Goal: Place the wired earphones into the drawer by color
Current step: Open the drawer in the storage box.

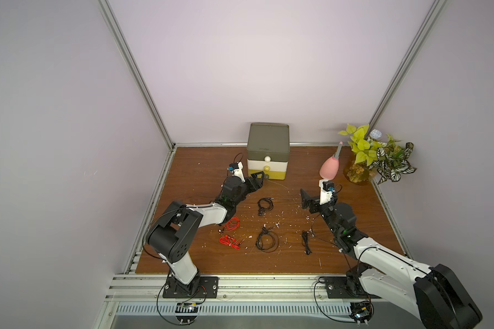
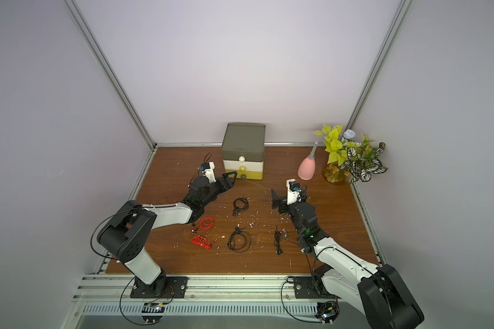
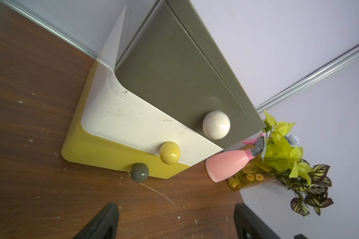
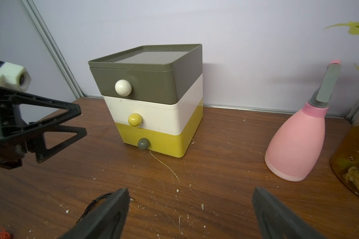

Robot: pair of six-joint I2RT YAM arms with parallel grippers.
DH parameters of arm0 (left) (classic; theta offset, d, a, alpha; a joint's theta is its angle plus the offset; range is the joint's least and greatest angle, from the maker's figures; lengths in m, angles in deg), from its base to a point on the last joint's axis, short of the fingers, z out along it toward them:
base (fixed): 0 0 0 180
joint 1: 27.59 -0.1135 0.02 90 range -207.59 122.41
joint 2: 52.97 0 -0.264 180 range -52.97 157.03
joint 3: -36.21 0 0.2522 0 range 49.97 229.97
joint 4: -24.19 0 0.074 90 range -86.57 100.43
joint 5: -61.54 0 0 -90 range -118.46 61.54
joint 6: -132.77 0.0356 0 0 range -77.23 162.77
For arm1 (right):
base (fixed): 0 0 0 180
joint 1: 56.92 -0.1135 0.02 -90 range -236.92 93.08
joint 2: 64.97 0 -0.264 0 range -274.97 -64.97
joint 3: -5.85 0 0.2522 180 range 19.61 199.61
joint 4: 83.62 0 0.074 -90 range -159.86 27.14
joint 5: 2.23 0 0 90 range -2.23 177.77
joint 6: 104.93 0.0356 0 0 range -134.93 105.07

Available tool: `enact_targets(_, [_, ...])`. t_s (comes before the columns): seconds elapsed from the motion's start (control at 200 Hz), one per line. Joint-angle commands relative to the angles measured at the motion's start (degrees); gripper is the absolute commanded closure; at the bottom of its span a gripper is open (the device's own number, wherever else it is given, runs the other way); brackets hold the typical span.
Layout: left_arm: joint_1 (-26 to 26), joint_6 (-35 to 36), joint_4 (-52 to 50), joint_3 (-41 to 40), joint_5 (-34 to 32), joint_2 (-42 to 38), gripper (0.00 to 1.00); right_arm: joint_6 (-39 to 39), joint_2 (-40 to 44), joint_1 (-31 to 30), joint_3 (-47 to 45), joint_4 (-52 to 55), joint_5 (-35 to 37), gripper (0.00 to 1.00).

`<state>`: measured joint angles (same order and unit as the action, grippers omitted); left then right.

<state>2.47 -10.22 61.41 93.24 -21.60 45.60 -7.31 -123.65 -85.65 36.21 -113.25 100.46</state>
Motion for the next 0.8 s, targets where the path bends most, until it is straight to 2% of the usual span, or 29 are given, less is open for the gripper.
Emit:
enact_targets(0.0, [1.0,-5.0,4.8,3.1,0.3,3.4,0.21,2.2,0.9,0.3,-1.0,-6.0,2.1,0.01])
enact_targets(0.4, [2.1,-10.3,9.8,10.1,-0.3,14.0,0.42,2.6,1.2,0.3,-1.1,-6.3,1.7,0.01])
enact_targets(0.796, [2.0,-10.6,9.8,14.4,-0.7,18.6,0.5,2.7,2.2,0.3,-1.6,-6.5,2.2,0.01])
